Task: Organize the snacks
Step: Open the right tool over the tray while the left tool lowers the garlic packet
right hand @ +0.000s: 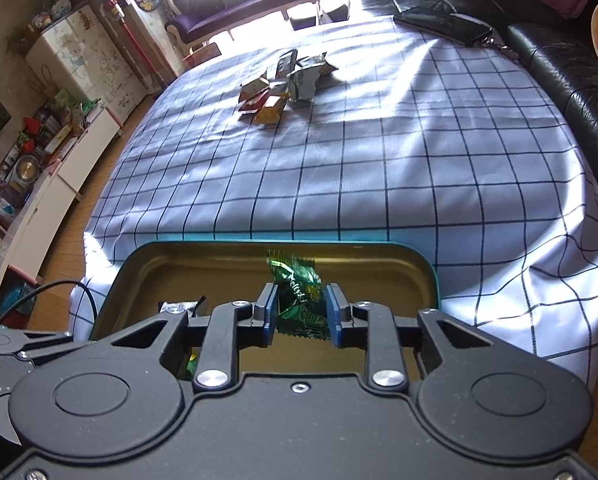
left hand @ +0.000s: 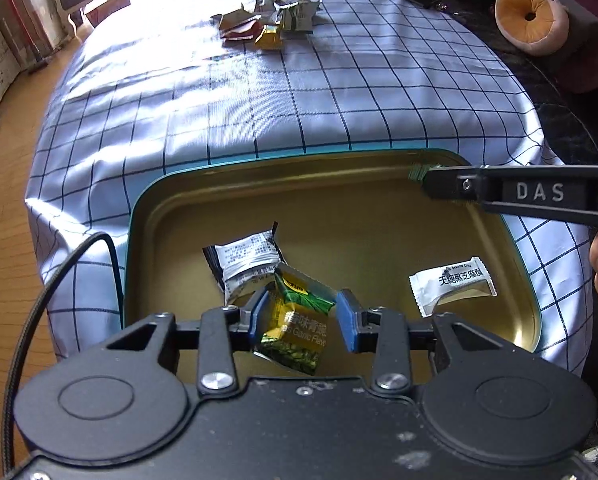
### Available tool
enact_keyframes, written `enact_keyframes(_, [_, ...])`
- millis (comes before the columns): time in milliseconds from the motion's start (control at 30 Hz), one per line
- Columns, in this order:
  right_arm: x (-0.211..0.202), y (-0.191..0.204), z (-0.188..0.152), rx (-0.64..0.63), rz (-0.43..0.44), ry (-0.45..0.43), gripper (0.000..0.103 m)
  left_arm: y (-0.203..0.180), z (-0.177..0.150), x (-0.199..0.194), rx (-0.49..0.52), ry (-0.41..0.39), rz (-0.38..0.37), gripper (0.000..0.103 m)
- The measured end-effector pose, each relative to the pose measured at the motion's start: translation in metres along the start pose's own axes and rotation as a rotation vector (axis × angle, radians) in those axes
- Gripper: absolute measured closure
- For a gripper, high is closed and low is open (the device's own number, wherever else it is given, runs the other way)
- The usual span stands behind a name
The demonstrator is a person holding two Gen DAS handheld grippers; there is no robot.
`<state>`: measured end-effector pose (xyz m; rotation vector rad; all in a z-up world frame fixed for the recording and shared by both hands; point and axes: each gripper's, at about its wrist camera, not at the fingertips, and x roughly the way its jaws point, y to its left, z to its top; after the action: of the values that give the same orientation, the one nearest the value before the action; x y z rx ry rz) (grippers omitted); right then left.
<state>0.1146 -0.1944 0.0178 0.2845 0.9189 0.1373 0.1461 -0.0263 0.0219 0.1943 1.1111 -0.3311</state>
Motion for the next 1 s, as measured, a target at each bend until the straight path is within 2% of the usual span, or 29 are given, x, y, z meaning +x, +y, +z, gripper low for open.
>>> enact_keyframes(233, [0.0015,0.0011,-0.0009,-0.007,-0.006,0.016,0.064,-0.0043,0.0000,-0.0070,0.033,-0.071,0.048,0.059])
enact_keyframes(400, [0.0033,0.0002,-0.0006,0.000,-0.005,0.023,0.063,-0.0035,0.0010,-0.0068,0.030,-0.065,0.016,0.059])
enact_keyframes(767, [0.0055,-0.0014,-0.0012,0.007,-0.008,0.030,0.063,-0.0049,0.0001,-0.0050,0.031,-0.117,0.104,0.053])
enact_keyframes(1000, [0.0074,-0.0027,-0.0013,0.009,-0.010,0.033,0.063,-0.0064,0.0000,-0.0060,-0.056,-0.226,0.257,0.051])
